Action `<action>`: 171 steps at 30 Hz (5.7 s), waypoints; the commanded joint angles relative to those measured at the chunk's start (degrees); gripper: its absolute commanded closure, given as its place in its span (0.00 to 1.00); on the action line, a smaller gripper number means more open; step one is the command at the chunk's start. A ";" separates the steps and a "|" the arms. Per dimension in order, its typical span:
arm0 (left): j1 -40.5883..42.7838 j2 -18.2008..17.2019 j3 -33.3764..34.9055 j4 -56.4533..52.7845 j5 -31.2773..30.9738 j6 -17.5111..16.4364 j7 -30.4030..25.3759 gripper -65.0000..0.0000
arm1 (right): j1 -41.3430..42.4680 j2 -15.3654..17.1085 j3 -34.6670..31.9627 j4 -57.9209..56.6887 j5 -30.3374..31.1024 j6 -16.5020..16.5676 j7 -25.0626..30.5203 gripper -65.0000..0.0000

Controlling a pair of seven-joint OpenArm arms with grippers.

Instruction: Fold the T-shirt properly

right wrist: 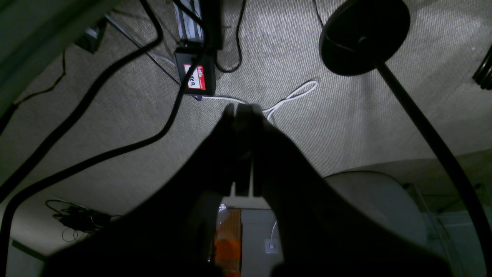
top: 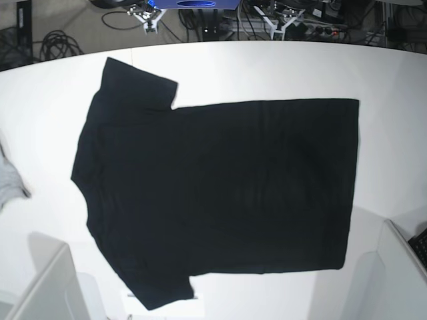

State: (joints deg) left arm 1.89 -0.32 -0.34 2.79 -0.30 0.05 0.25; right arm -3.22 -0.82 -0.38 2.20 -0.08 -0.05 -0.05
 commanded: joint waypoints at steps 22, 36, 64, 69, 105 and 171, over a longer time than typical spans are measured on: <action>5.19 -0.25 0.56 1.13 0.51 0.34 -0.21 1.00 | -2.01 0.60 -0.19 0.92 -0.06 -0.34 0.10 1.00; 30.15 -5.18 -0.06 31.37 -0.01 0.34 -9.97 1.00 | -30.14 3.94 0.25 41.36 0.21 -0.25 0.01 1.00; 62.86 -13.88 -4.10 86.84 -16.45 0.52 -31.50 1.00 | -51.06 1.65 15.37 96.13 0.21 -0.34 -0.34 1.00; 60.22 -12.56 -9.38 92.91 -16.72 0.52 -31.42 1.00 | -45.17 1.65 15.37 98.86 0.21 -0.34 -0.34 1.00; 36.57 -17.75 -24.14 97.04 -45.11 -6.78 9.55 0.39 | -27.06 7.54 23.37 98.86 46.36 3.44 -25.92 0.36; 23.38 -14.23 -28.19 81.83 -48.54 -15.22 29.33 1.00 | -32.25 7.19 16.87 93.50 46.10 12.23 -25.57 1.00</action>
State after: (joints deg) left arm 24.75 -14.04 -28.47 83.90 -49.39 -15.42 28.91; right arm -34.79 6.22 16.49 95.13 46.37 12.62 -24.97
